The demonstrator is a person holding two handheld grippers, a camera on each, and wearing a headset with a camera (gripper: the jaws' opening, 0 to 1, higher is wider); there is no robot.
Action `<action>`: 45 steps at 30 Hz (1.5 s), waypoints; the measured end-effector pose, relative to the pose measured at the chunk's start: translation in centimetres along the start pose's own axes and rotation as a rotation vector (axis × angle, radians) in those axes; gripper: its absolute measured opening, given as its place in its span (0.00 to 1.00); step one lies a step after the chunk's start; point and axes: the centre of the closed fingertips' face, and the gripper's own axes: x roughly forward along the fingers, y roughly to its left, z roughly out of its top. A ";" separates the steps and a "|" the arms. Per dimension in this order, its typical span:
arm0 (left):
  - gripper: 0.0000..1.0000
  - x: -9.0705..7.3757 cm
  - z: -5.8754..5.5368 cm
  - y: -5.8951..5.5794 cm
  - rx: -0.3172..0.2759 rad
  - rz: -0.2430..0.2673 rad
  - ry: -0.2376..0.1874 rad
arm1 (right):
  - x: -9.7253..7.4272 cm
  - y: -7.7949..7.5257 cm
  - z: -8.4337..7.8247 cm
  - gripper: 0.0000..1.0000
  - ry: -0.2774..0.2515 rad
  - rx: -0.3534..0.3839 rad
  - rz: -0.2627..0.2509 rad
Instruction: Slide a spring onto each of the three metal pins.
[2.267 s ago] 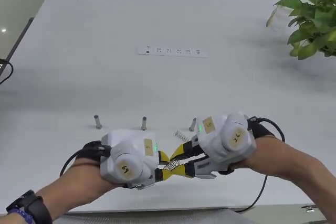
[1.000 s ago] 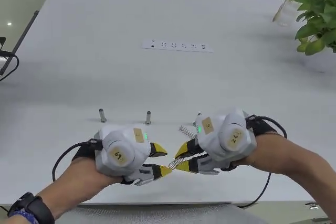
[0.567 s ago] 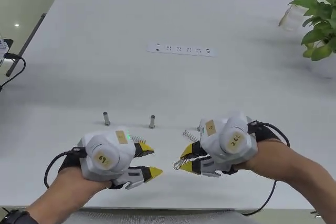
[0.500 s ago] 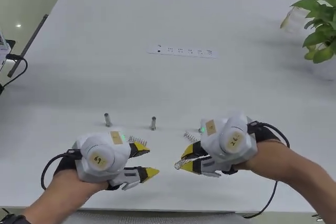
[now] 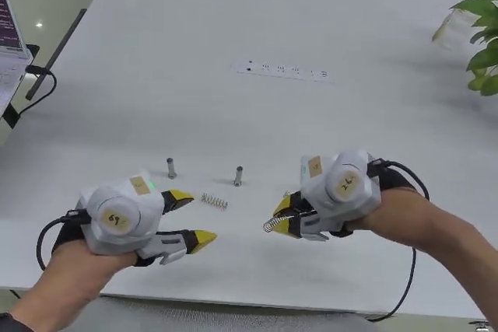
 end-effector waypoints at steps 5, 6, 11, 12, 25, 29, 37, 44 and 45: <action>0.42 -1.1 -0.9 1.1 -0.035 0.036 -0.004 | 0.6 -0.5 0.9 0.08 0.005 -0.014 0.008; 0.43 -1.3 -1.1 1.4 -0.040 0.043 -0.003 | 0.8 -0.8 1.3 0.08 0.004 -0.016 0.009; 0.46 -2.2 -1.9 2.4 -0.062 0.074 -0.004 | 1.5 -1.6 2.4 0.08 0.005 -0.024 0.016; 0.48 -2.3 -2.0 2.5 -0.069 0.078 -0.006 | 1.6 -1.8 2.6 0.08 0.008 -0.028 0.017; 0.58 -4.1 -3.2 4.4 -0.122 0.130 -0.007 | 3.2 -4.2 6.4 0.08 -0.014 -0.058 0.012; 0.61 -4.5 -3.4 4.7 -0.139 0.143 -0.012 | 4.2 -4.7 7.3 0.08 -0.004 -0.074 0.017; 0.65 -5.1 -4.2 5.5 -0.166 0.166 -0.015 | 5.8 -5.9 9.5 0.08 -0.023 -0.076 0.022; 0.68 -5.4 -4.2 6.1 -0.180 0.180 -0.025 | 7.2 -7.0 10.7 0.08 -0.013 -0.077 0.021; 0.68 -5.4 -4.2 6.1 -0.182 0.180 -0.027 | 7.3 -7.1 10.8 0.08 -0.012 -0.078 0.021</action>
